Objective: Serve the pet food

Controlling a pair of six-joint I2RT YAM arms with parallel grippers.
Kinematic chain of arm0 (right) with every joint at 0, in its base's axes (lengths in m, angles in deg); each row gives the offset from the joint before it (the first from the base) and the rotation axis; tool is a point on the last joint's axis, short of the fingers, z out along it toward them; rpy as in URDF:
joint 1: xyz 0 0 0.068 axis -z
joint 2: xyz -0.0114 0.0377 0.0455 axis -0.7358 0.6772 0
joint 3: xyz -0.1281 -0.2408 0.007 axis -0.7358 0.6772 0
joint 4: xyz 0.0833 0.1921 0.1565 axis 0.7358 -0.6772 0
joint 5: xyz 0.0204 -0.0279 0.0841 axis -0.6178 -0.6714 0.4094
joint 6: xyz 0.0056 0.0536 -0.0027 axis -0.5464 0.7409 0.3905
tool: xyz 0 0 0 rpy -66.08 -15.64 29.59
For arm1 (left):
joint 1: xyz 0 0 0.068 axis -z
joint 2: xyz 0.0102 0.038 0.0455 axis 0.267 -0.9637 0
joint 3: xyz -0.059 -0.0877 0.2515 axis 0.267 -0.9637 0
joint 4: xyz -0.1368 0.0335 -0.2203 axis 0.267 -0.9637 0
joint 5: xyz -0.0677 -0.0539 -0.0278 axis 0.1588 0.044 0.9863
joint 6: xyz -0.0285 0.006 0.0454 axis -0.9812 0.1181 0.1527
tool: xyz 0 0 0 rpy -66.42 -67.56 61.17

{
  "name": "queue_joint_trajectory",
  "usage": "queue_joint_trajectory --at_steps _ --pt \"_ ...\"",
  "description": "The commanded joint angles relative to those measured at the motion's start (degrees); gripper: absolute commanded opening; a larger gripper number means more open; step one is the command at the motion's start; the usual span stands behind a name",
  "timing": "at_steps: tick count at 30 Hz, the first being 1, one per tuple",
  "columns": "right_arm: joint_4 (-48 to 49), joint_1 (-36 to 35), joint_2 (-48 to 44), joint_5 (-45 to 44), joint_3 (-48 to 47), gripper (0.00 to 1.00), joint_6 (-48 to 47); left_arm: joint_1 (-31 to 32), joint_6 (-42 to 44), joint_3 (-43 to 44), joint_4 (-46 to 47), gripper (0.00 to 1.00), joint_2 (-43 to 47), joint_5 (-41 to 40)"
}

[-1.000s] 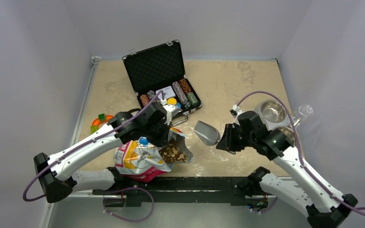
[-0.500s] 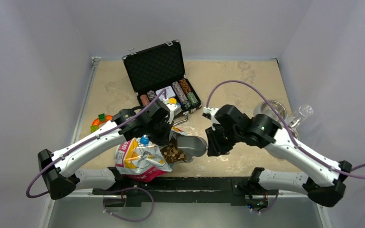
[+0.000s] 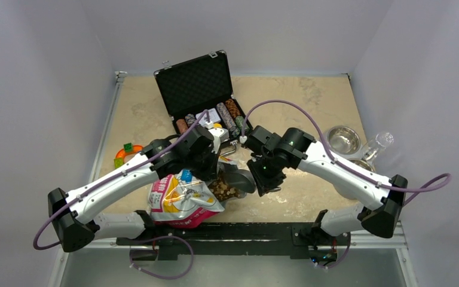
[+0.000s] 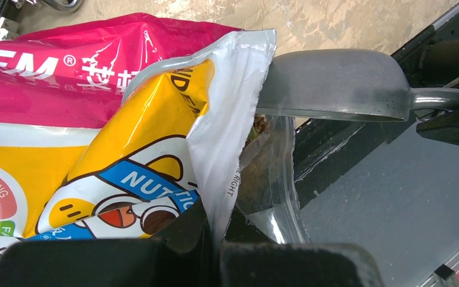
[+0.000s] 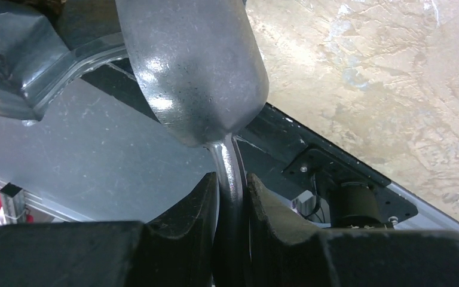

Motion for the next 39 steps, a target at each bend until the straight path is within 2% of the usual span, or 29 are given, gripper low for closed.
queue_joint_trajectory --at_steps 1,6,9,15,20,23,27,29,31,36,39 --pt "-0.2 0.6 3.3 -3.3 -1.1 0.00 -0.1 0.5 -4.4 4.3 11.6 0.00 -0.3 7.7" --pt "3.2 0.6 12.2 -0.2 -7.9 0.00 -4.7 0.5 -6.7 5.0 10.2 0.00 -1.5 6.1" --pt "2.9 0.9 12.8 0.0 -10.3 0.00 -6.6 0.5 -7.7 4.9 8.6 0.00 -1.1 4.2" --pt "3.7 1.7 6.4 4.5 -2.5 0.00 -5.2 0.5 -8.3 2.6 10.1 0.00 -0.5 3.6" --pt "5.5 1.9 5.6 7.8 2.3 0.00 -2.9 0.5 -8.3 2.3 11.1 0.00 -0.6 3.5" --pt "9.2 1.9 10.6 8.2 0.1 0.00 -3.5 0.5 -9.5 3.0 10.7 0.00 -1.2 3.6" --pt "16.2 1.6 23.2 12.3 -8.9 0.00 -6.9 0.5 -12.0 2.7 9.5 0.00 -0.8 1.9" --pt "19.0 1.4 27.9 17.3 -13.9 0.00 -8.3 0.5 -14.1 0.4 11.1 0.00 1.2 0.1" --pt "25.2 1.4 28.3 25.0 -13.5 0.00 -8.5 0.5 -15.6 -2.5 13.5 0.00 3.8 -0.7" --pt "45.8 2.3 20.5 45.5 -0.8 0.00 -2.4 0.5 -13.0 -7.4 16.3 0.00 9.1 0.1" --pt "55.7 2.0 22.4 54.0 2.0 0.00 4.1 0.5 -8.6 -8.4 16.9 0.00 10.9 2.9"
